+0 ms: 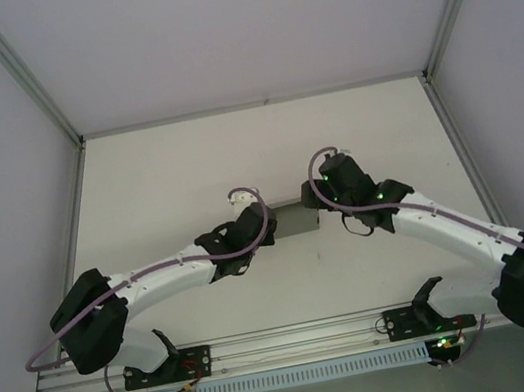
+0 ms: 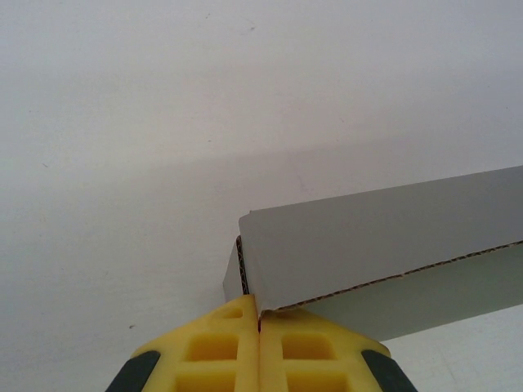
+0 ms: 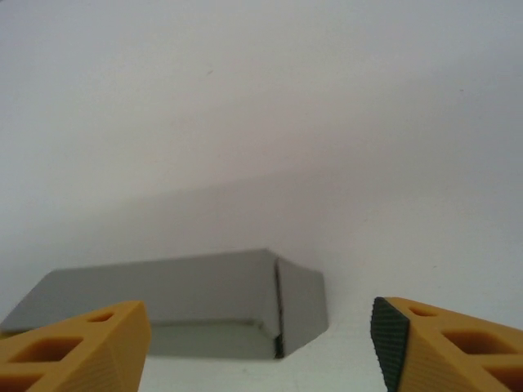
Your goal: Assemble paper box
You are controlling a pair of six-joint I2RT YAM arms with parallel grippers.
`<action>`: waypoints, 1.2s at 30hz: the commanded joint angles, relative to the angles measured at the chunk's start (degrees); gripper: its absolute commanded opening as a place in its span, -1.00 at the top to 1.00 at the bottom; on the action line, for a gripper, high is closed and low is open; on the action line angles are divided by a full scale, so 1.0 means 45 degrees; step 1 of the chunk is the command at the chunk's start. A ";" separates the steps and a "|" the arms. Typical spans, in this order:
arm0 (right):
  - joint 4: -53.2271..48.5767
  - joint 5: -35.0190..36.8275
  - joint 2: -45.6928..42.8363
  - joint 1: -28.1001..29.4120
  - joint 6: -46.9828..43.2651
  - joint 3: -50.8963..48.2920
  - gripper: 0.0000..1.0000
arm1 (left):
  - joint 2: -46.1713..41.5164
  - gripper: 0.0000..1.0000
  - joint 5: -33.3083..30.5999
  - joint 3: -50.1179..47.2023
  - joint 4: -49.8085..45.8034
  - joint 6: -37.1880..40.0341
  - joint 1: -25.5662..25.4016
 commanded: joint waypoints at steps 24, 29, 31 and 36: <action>0.4296 -0.1050 0.1419 -0.0362 0.0239 -0.3941 -0.04 | 0.0299 0.55 0.3070 0.1721 -0.4623 0.3020 -0.0129; 0.5740 0.0520 0.1680 0.0291 -0.1199 -0.4651 -0.01 | -0.0081 0.09 0.3703 0.2240 -0.5511 0.3004 0.0182; 0.6395 0.0598 0.1882 0.0347 -0.1325 -0.4942 0.01 | -0.0128 -0.23 0.4113 0.2371 -0.5808 0.3299 0.0494; 0.9063 0.0836 0.2546 0.0540 -0.1851 -0.5951 0.03 | 0.0101 -1.00 0.5058 0.2884 -0.6475 0.3554 0.1211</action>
